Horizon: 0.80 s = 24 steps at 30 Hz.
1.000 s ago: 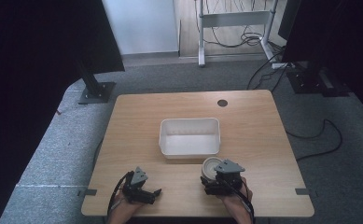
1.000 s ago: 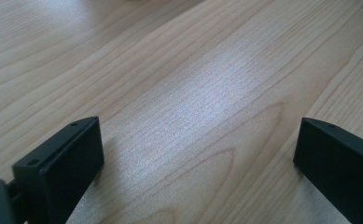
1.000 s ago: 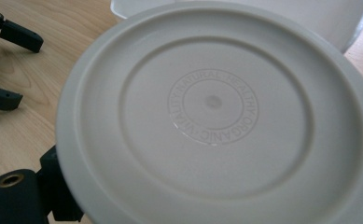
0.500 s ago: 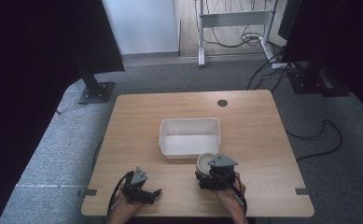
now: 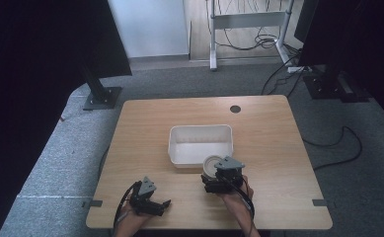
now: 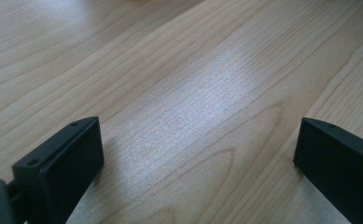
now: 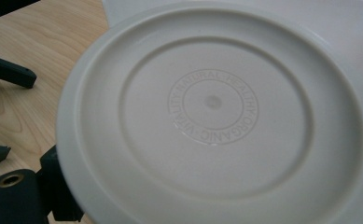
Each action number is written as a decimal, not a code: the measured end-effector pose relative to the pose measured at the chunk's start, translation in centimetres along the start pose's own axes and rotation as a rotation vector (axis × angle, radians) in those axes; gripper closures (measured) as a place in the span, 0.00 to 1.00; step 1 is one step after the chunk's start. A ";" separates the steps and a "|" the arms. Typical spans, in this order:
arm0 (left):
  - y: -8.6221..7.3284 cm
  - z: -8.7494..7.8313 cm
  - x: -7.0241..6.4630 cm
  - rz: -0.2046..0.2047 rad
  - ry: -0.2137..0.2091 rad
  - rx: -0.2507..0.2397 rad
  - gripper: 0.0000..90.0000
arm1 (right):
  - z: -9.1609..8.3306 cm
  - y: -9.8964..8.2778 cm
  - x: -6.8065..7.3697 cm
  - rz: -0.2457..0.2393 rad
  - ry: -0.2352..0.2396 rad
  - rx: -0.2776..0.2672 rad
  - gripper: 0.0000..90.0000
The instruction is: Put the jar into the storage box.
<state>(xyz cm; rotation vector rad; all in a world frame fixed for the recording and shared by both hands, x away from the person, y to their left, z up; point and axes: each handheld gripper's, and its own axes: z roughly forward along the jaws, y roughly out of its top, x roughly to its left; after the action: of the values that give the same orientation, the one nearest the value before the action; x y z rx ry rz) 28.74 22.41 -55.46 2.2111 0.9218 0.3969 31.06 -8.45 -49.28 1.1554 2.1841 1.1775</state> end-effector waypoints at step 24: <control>0.0 0.0 0.0 0.002 -0.001 0.001 0.01 | 2.2 2.9 -0.4 -0.014 -0.011 -0.020 0.10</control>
<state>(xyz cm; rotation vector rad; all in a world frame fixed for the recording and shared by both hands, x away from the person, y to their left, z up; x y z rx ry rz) 28.75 22.42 -55.45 2.2129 0.9201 0.3967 34.11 -6.78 -48.18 1.1339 2.1641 1.1821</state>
